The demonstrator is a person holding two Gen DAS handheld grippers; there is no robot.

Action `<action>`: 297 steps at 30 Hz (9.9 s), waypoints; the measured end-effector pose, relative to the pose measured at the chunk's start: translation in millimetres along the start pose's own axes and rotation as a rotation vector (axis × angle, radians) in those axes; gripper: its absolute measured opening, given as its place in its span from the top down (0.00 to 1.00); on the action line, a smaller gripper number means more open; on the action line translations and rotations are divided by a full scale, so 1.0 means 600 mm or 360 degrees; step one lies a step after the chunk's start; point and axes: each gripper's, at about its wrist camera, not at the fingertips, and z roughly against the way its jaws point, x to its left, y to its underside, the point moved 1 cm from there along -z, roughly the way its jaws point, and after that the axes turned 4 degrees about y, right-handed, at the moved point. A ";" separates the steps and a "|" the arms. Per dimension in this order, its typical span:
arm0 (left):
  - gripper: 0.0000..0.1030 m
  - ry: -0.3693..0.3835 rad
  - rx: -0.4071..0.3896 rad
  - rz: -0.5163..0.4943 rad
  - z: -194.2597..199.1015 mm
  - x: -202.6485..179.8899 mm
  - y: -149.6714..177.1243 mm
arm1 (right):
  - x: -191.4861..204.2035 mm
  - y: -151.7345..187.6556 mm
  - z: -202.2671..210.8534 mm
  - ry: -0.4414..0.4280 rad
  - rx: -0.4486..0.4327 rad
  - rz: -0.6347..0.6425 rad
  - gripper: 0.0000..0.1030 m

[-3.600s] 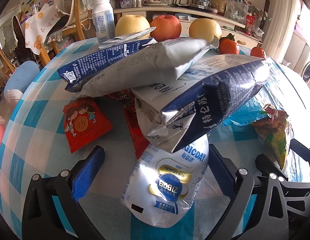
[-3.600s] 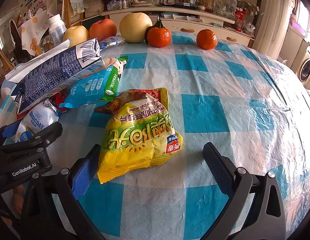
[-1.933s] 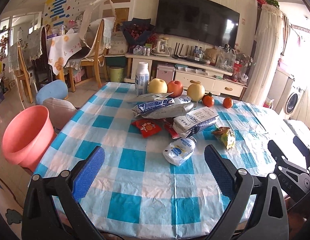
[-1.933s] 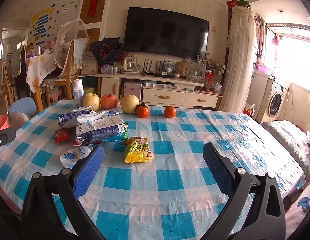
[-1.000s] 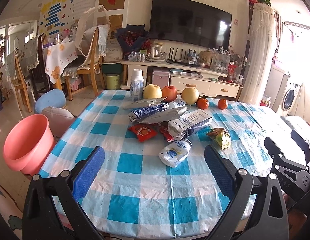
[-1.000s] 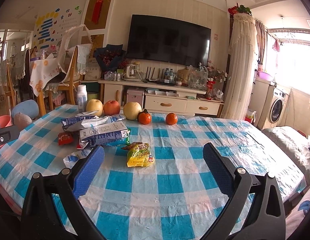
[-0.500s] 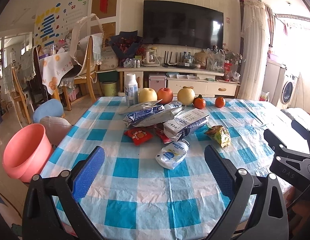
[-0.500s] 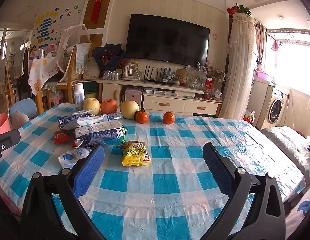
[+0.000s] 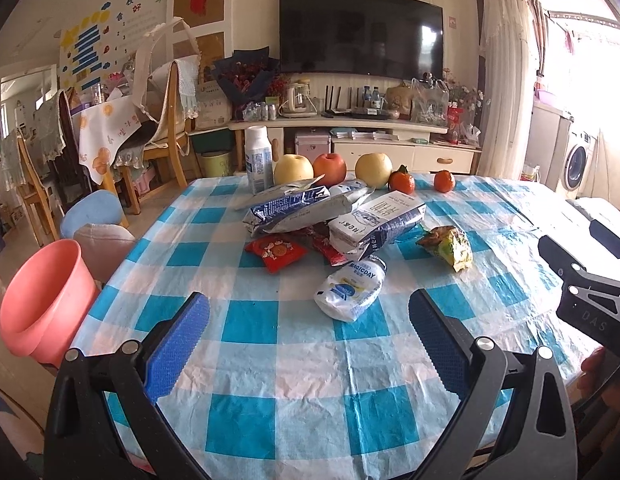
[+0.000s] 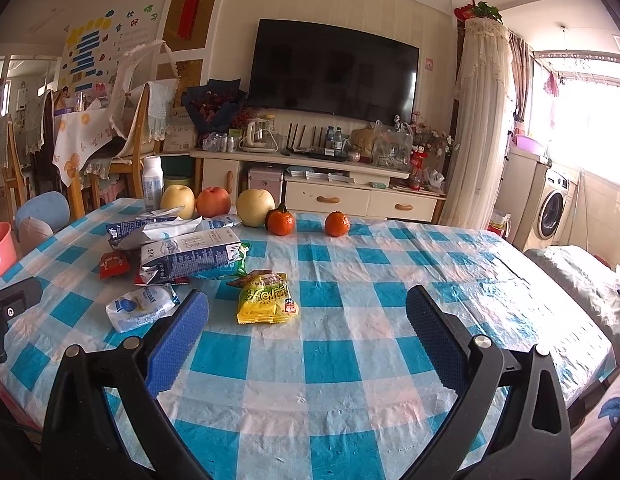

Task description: Collect trash

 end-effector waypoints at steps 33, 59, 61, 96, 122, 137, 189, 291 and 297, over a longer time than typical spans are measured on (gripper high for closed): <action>0.23 0.0297 0.0293 -0.0304 -0.189 -0.021 0.005 | 0.004 0.011 -0.122 -0.0396 0.0362 -0.0204 0.03; 0.34 0.0492 0.0565 -0.0242 -0.304 -0.019 -0.015 | 0.053 0.014 -0.311 -0.0338 0.0708 -0.0127 0.35; 0.35 0.0499 0.0565 -0.0229 -0.304 -0.017 -0.015 | 0.049 0.015 -0.313 -0.0342 0.0715 -0.0149 0.38; 0.38 0.0336 0.0266 0.0230 -0.150 0.213 -0.067 | 0.153 -0.032 -0.122 -0.0797 0.0503 -0.0242 0.54; 0.37 -0.0756 0.0076 0.1287 -0.014 0.727 0.006 | 0.787 -0.134 -0.040 -0.1575 0.0527 0.0539 0.53; 0.08 -0.0731 0.0090 0.1276 -0.024 0.710 -0.001 | 0.743 -0.111 -0.053 -0.1463 0.0539 0.0458 0.15; 0.07 -0.0482 0.0089 0.0170 -0.165 0.297 -0.123 | 0.316 -0.076 -0.089 -0.0903 0.0260 0.0171 0.08; 0.40 0.0144 0.0956 -0.0309 -0.663 -0.064 -0.267 | -0.011 -0.054 -0.306 -0.0779 0.0697 -0.0658 0.07; 0.47 0.0132 0.0930 -0.0297 -0.656 -0.066 -0.270 | -0.012 -0.051 -0.309 -0.0764 0.0713 -0.0645 0.07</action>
